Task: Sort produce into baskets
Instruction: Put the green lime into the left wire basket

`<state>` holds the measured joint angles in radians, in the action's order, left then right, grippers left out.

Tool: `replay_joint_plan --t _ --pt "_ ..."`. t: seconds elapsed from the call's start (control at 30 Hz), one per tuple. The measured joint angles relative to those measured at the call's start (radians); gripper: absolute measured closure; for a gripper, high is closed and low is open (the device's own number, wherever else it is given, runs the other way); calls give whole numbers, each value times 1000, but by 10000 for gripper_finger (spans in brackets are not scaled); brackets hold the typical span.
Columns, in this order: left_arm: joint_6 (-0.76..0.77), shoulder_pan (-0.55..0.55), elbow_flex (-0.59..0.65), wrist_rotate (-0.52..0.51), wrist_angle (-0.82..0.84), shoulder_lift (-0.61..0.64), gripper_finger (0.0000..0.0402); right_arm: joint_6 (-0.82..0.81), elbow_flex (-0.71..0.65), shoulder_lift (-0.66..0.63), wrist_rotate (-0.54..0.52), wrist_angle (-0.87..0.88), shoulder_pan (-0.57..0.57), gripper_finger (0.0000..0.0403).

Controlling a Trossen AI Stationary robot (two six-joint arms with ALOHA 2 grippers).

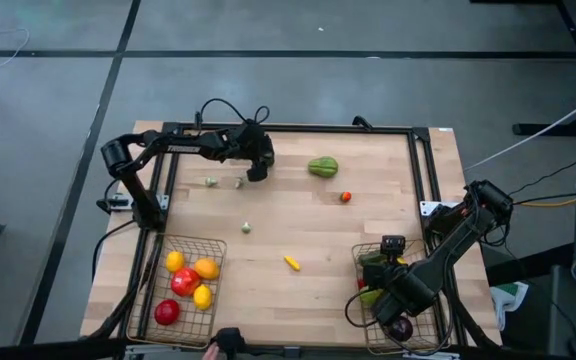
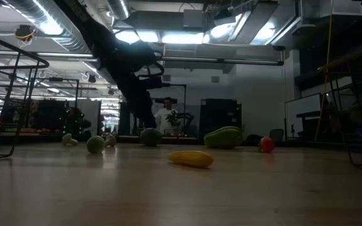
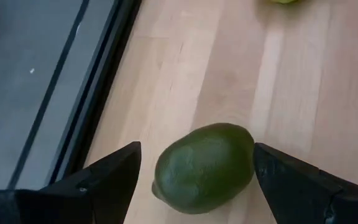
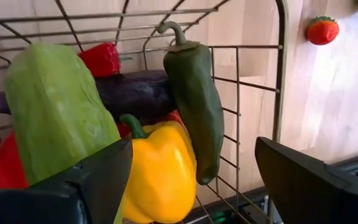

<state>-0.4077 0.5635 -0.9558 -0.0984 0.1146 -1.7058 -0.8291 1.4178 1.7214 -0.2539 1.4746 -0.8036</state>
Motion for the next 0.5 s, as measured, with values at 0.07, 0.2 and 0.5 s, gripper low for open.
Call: replay_joint_plan --t 0.07,0.2,0.5 --pt "28 4 0 6 0 0 96 0 0 0 0 -8 0 65" --pt "117 8 0 13 -8 -21 96 0 0 0 0 -10 0 65" --pt "229 15 1 15 -46 -56 96 0 0 0 0 -15 0 65"
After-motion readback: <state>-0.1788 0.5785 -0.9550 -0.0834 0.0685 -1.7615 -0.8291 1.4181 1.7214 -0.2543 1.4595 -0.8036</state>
